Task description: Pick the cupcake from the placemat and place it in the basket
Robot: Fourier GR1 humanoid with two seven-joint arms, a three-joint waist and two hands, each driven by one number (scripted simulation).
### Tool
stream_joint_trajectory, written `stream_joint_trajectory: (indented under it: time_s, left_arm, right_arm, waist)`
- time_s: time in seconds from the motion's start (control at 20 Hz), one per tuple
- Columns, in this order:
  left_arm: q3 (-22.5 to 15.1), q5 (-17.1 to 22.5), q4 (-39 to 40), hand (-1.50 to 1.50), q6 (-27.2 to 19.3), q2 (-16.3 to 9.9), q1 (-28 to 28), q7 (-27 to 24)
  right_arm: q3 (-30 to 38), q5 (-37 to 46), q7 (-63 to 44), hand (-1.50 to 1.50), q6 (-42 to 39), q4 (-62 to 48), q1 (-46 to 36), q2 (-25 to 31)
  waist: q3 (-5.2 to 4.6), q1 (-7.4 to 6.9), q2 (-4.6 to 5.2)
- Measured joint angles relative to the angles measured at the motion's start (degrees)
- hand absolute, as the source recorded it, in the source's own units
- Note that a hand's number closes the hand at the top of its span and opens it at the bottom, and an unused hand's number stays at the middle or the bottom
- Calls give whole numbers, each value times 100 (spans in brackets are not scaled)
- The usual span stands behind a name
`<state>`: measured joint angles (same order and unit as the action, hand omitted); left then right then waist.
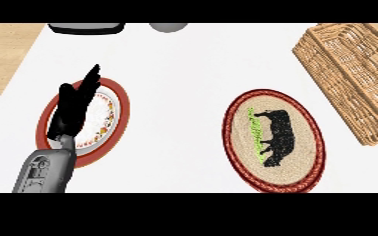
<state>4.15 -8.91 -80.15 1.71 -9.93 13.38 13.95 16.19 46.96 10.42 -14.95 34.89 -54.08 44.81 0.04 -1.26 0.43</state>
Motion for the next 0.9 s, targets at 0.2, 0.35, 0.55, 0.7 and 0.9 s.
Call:
stream_joint_trajectory:
  time_s: [0.2, 0.35, 0.55, 0.7, 0.9]
  left_arm:
    - [17, -9, 48, 0, -26, 22, 68, -6]
    - [23, 0, 49, 0, 7, 8, 79, 6]
    - [47, 9, 169, 0, 23, 10, 152, -64]
    - [10, 0, 85, 0, 14, 45, 129, 1]
    - [109, 74, 85, 0, 113, -69, 52, -76]
  right_arm:
    - [259, -214, 90, -150, 26, -525, -40, -78]
    - [443, -352, 327, -150, 221, -842, -44, -95]
    - [775, -589, 660, -150, 665, -1178, -75, -107]
    - [1089, -856, 715, -150, 946, -1263, -167, -89]
    - [1507, -1170, 740, -150, 1269, -1388, -159, 177]
  waist:
    - [2, 4, 3]
    - [3, -4, 6]
    - [6, -31, 26]
    - [7, -34, 18]
    - [6, -22, 17]
